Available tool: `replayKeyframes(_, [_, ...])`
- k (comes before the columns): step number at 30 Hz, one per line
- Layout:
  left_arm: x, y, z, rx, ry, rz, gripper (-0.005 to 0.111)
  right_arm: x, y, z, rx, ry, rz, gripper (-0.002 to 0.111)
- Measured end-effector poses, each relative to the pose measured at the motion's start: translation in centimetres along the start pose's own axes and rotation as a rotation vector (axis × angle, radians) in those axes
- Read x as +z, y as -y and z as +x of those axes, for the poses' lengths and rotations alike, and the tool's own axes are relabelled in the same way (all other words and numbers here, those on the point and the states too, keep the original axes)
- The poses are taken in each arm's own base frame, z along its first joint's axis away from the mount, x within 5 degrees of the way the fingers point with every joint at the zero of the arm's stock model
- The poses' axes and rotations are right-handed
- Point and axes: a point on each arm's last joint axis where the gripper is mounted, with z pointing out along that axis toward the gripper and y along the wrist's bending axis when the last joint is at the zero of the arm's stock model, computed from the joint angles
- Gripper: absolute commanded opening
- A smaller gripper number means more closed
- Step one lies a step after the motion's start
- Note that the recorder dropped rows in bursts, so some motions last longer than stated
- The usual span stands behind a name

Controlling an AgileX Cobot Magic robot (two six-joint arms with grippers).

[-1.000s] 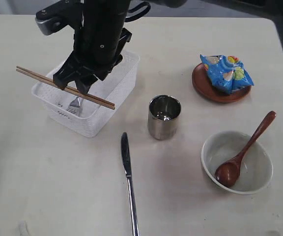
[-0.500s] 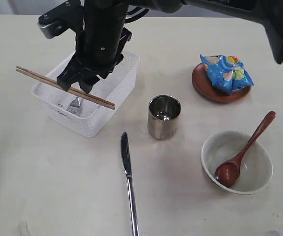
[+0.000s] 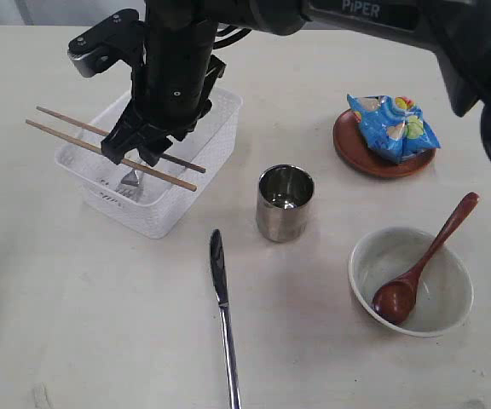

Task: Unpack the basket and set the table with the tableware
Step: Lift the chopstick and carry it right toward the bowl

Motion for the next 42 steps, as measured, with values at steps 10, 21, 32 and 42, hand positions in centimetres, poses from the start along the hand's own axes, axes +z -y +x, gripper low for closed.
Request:
replayKeyframes(10, [0.0,0.0,0.0,0.0,0.0,0.0,0.0,2.3,0.4,0.3,-0.075,-0.038,0.024,0.012])
replayKeyframes(21, [0.0,0.0,0.0,0.0,0.0,0.0,0.0,0.2,0.8,0.1,-0.081,-0.017,0.089,-0.001])
replayKeyframes(32, [0.0,0.0,0.0,0.0,0.0,0.0,0.0,-7.5,4.8,5.8,0.222,0.0,0.097,-0.001])
replayKeyframes(42, [0.0,0.0,0.0,0.0,0.0,0.0,0.0,-13.8,3.2,17.1,0.498,0.002,0.085,-0.001])
